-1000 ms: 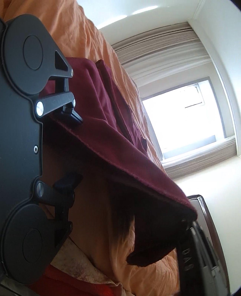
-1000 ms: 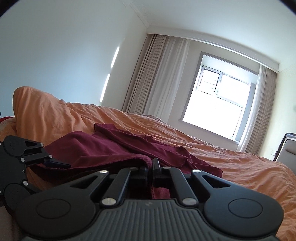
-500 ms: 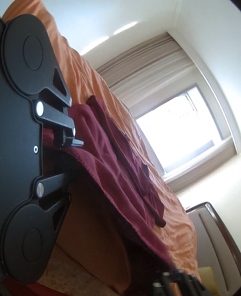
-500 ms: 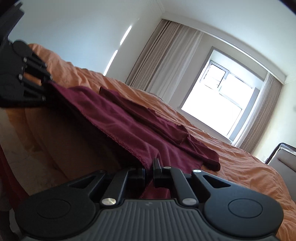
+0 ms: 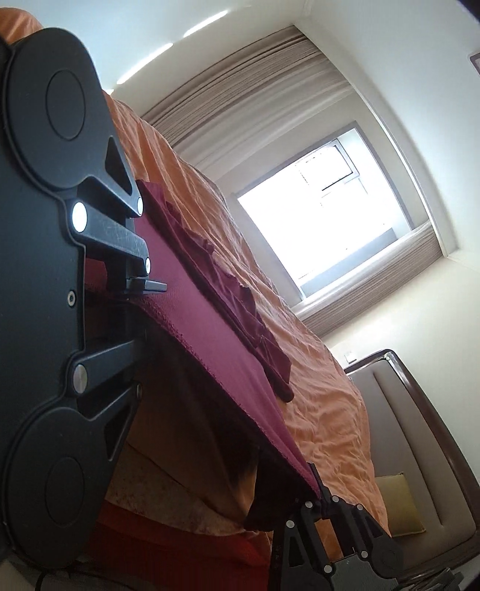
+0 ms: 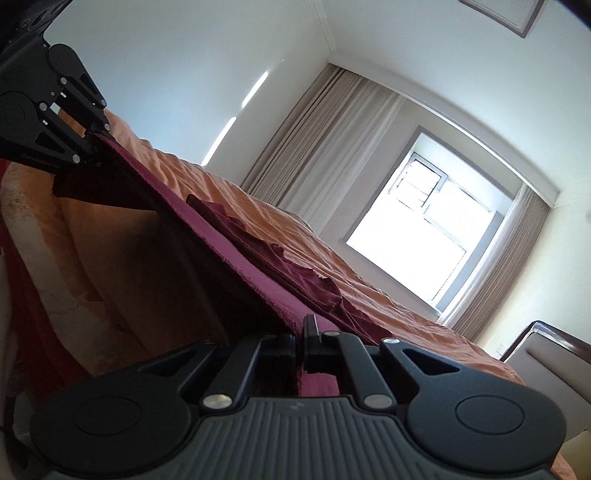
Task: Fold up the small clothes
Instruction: 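Lift the hem with both tools and carry it over toward the collar, then lay the hem onto the collar and open both tools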
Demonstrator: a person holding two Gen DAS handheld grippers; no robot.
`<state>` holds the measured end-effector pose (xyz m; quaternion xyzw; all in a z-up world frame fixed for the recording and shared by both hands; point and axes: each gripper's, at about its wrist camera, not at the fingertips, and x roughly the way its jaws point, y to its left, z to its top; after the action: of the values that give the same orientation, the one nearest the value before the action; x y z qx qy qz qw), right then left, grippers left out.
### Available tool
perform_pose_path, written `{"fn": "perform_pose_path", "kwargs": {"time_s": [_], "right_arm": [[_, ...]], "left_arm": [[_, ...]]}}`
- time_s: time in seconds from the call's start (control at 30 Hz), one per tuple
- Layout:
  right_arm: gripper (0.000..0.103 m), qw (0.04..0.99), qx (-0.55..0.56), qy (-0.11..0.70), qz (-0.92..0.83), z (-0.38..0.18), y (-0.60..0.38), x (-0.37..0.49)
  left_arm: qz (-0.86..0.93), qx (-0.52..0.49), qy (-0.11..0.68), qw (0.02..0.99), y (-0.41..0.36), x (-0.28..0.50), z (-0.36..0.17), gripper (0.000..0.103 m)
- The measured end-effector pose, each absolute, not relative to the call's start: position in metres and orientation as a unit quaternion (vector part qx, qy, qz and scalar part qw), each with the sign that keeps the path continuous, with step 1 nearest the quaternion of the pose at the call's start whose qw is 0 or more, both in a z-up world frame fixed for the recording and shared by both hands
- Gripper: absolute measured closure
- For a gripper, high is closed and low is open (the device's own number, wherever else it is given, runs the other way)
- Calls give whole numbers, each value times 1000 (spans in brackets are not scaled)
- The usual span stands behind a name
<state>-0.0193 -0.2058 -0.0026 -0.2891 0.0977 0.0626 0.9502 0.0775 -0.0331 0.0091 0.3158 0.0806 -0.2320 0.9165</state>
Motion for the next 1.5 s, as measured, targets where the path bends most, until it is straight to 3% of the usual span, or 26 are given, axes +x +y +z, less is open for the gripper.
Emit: {"fn": "perform_pose_path", "kwargs": {"time_s": [0.33,0.6,0.83,1.13,1.3,1.5], "right_arm": [[99,932,-334,95,104,38,-209,-29],[99,924,-380,-6,46,81,-205,65],[99,936,-342,44,71,104,-223,193],[99,956,-187,188,128,71,-274,339],[99,950,-163,227,138,39,-289,387],[85,947,-142,244,153,15,-303,404]], "left_arm": [[-277,273,120,913,-18,22,52,100],[-222,229,54,946,-31,84,99,98],[-214,208,84,951,-49,194,144,97],[-240,197,196,930,-79,348,118,97],[-252,175,254,917,-84,414,84,95],[-259,106,307,910,-73,466,51,88]]}}
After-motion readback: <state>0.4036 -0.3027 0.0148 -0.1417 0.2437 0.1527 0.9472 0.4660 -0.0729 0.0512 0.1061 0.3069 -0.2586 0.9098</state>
